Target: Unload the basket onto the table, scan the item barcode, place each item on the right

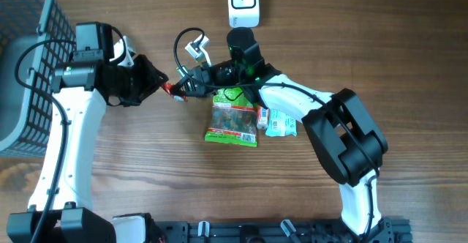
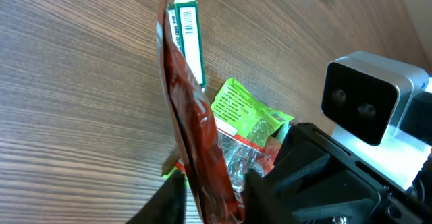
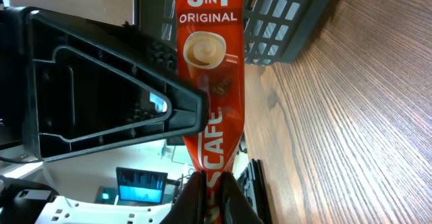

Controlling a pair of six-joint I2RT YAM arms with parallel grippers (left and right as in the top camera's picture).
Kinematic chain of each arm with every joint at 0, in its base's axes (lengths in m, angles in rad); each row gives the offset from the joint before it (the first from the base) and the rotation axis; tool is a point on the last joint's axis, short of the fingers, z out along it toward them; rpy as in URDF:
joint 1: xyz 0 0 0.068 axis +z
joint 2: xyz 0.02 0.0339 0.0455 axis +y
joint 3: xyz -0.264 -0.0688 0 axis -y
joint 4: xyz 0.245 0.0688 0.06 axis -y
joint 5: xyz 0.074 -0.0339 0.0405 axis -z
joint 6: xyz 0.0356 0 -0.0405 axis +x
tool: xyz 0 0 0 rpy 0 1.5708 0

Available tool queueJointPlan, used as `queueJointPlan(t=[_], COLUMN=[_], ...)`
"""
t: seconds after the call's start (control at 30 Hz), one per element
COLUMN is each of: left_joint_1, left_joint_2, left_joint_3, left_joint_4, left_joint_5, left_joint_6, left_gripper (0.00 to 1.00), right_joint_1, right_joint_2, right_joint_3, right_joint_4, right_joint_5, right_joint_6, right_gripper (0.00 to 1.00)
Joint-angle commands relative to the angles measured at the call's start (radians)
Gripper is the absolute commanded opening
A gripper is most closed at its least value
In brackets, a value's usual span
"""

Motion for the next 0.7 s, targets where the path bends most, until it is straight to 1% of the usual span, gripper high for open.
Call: queueJointPlan(t=[0.0, 0.13, 0.2, 0.23, 0.33, 0.4, 0.43, 0.47, 0.5, 0.53, 0.57, 0.6, 0.63, 0.67], left_joint_1=[-0.003, -0.003, -0.003, -0.005, -0.022, -0.024, -0.023, -0.022, -0.023, -0.023, -0.022, -0.022, -0.022, -0.022], left_joint_2=[-0.009, -0.009, -0.009, -0.007, 0.000, 0.003, 0.002, 0.002, 0.002, 0.002, 0.000, 0.000, 0.000, 0.000], left_joint_3=[0.002, 0.002, 0.001, -0.006, -0.050, -0.060, -0.060, -0.060, -0.060, -0.060, -0.056, -0.048, -0.029, -0.012], left_joint_4=[0.005, 0.006, 0.008, 0.012, 0.053, 0.077, 0.087, 0.090, 0.089, 0.089, 0.088, 0.082, 0.053, 0.028], left_joint_5=[-0.006, -0.048, -0.048, -0.048, -0.048, -0.048, -0.048, -0.048, -0.048, -0.048, -0.069, -0.111, -0.174, -0.216], left_joint_6=[0.001, 0.001, 0.001, 0.001, 0.001, 0.001, 0.000, -0.013, -0.022, -0.022, -0.022, -0.022, -0.022, -0.022], left_gripper=[0.12, 0.09, 0.29, 0.32, 0.31, 0.22, 0.15, 0.10, 0.04, 0.04, 0.04, 0.04, 0.04, 0.04], right_joint_1=[0.002, 0.002, 0.002, 0.002, 0.002, 0.002, 0.002, 0.002, 0.002, 0.002, 0.002, 0.002, 0.002, 0.002], right_joint_2=[-0.007, -0.007, -0.007, -0.007, -0.007, -0.007, -0.007, -0.007, -0.007, -0.007, -0.007, -0.007, -0.007, -0.007], right_joint_3=[0.006, 0.006, 0.006, 0.006, 0.006, 0.006, 0.006, 0.006, 0.006, 0.006, 0.006, 0.006, 0.006, 0.006], right_joint_4=[0.003, 0.003, 0.003, 0.006, 0.011, 0.010, 0.010, 0.010, 0.010, 0.010, 0.010, 0.010, 0.010, 0.010], right_joint_5=[0.009, 0.009, 0.009, 0.009, 0.007, 0.001, -0.002, -0.002, -0.001, 0.004, 0.016, 0.021, 0.021, 0.027], right_joint_6=[0.002, 0.002, 0.002, 0.003, 0.002, 0.002, 0.002, 0.000, -0.001, -0.002, -0.031, -0.055, -0.073, -0.112], right_gripper=[0.05, 0.05, 0.05, 0.05, 0.06, 0.06, 0.06, 0.06, 0.08, 0.09, 0.13, 0.25, 0.43, 0.57])
